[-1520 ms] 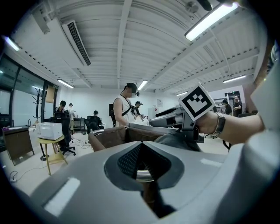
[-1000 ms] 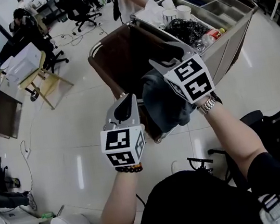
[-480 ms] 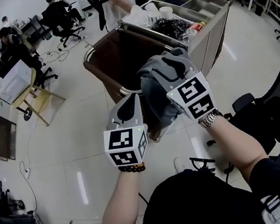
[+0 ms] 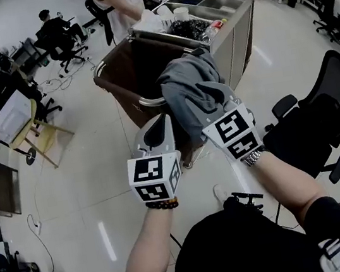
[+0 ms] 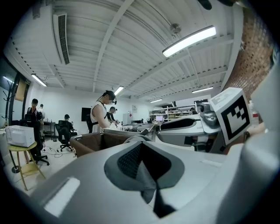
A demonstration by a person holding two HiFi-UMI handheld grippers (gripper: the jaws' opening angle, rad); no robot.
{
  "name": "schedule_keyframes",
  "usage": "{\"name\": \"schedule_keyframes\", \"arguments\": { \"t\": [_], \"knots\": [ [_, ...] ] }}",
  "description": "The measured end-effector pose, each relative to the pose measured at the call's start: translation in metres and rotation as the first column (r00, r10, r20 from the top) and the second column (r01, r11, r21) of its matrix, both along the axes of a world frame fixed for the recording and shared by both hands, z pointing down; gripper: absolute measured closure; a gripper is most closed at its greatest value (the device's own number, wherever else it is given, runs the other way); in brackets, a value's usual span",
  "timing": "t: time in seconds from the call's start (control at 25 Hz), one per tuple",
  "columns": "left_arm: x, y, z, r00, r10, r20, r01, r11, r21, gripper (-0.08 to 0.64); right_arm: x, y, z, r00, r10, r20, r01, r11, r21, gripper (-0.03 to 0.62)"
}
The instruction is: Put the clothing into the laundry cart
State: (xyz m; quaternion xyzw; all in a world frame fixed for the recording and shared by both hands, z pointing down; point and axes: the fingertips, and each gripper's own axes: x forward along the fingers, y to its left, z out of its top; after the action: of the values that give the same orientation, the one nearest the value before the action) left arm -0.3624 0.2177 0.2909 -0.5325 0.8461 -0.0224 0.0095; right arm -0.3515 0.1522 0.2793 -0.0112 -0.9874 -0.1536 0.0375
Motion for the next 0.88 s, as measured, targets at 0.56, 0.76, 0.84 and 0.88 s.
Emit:
{"name": "schedule_keyframes", "arguments": {
  "t": [0.56,0.76,0.84,0.88],
  "knots": [
    [0.054,0.015,-0.008,0.996,0.083,0.021,-0.083,0.997,-0.001,0.557,0.062,0.033,0.002,0.997,0.067,0.023,-0.068,0.998,0.003,0.537],
    [0.072,0.018,-0.018,0.995,0.097,0.023,-0.098,0.995,0.007,0.557,0.080,0.042,-0.007,0.997,0.077,0.024,-0.077,0.997,0.024,0.581],
    [0.078,0.021,-0.023,0.995,0.102,0.023,-0.102,0.995,0.011,0.557,0.087,0.047,-0.010,0.997,0.077,0.022,-0.077,0.997,0.027,0.591],
    [0.080,0.021,-0.022,0.994,0.103,0.023,-0.104,0.995,0.014,0.557,0.088,0.048,-0.009,0.997,0.074,0.020,-0.075,0.997,0.028,0.591]
  ]
}}
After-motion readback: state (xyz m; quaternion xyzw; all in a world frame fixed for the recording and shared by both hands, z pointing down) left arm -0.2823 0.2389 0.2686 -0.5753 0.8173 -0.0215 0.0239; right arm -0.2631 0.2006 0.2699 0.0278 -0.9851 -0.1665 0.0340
